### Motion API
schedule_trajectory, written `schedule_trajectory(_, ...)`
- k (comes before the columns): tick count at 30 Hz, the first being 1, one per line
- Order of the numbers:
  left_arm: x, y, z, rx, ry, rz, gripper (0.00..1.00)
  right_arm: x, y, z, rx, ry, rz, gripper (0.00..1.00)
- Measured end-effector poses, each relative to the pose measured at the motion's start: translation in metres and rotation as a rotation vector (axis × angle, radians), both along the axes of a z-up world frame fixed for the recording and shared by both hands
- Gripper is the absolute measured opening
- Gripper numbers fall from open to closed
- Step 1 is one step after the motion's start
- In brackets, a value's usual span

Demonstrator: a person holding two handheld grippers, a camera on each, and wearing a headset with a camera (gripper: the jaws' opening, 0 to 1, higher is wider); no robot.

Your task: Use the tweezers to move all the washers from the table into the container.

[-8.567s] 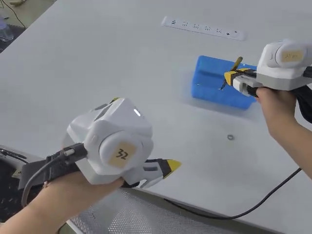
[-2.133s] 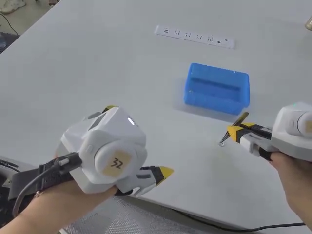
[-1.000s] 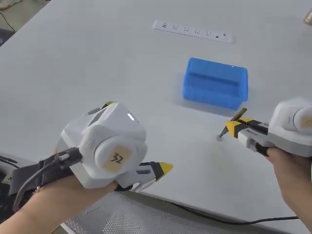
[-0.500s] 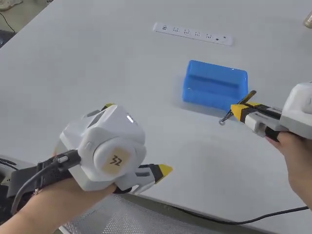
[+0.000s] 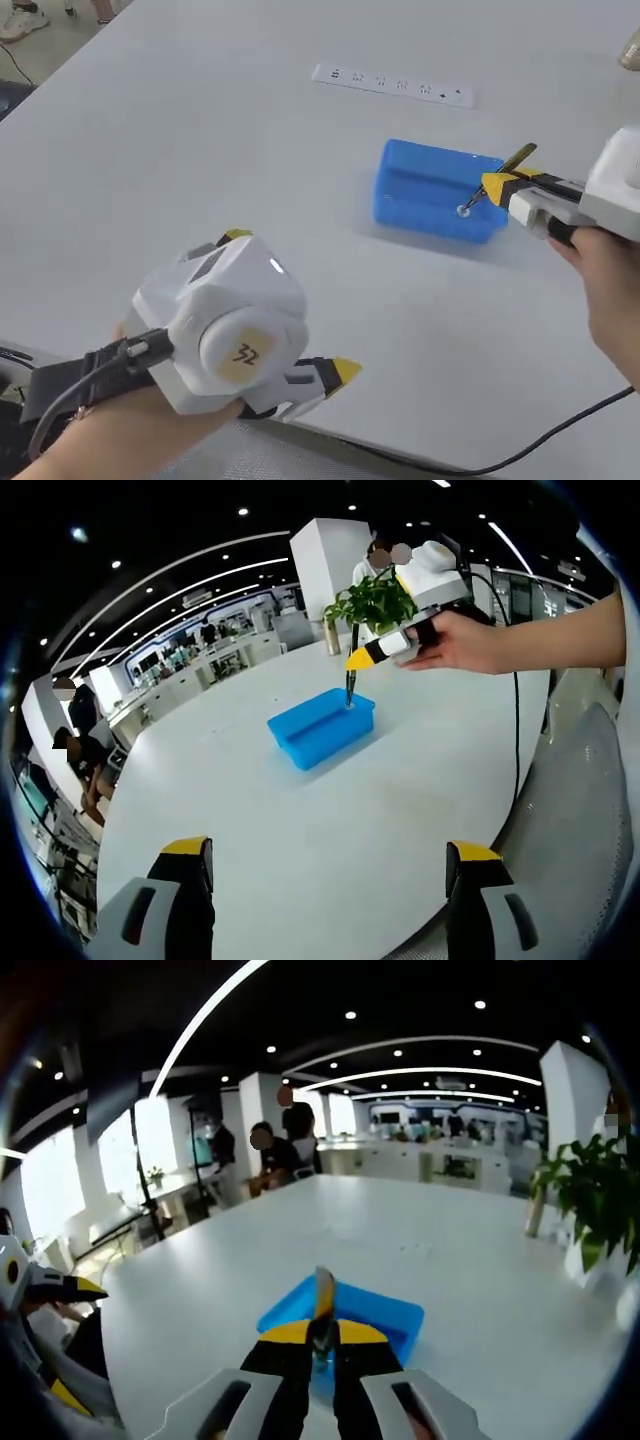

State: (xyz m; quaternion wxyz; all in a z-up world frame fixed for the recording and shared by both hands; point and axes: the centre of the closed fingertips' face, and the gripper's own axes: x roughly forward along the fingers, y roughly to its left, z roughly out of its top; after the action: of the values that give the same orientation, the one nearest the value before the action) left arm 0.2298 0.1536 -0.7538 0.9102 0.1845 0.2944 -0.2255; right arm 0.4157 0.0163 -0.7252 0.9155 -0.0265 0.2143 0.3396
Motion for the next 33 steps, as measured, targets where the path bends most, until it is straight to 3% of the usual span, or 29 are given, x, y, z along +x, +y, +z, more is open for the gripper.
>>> schedule_trajectory(6,0.0,0.003,0.0,0.006,0.0,0.007,0.99,0.024,-0.003,-0.007,-0.013,0.005,-0.041,0.03)
schedule_trajectory(13,-0.002,0.005,-0.001,0.013,0.005,0.013,0.99,0.038,-0.002,-0.034,-0.045,0.049,-0.054,0.03)
schedule_trajectory(19,-0.001,0.004,-0.002,0.022,0.011,0.008,0.99,0.042,-0.002,-0.056,-0.083,0.084,-0.049,0.03)
schedule_trajectory(31,0.005,0.004,0.0,0.023,0.002,0.008,0.99,0.039,0.0,-0.08,-0.145,0.129,-0.019,0.04)
schedule_trajectory(33,0.006,0.005,0.001,0.024,0.001,0.009,0.99,0.037,0.0,-0.077,-0.143,0.129,-0.019,0.04)
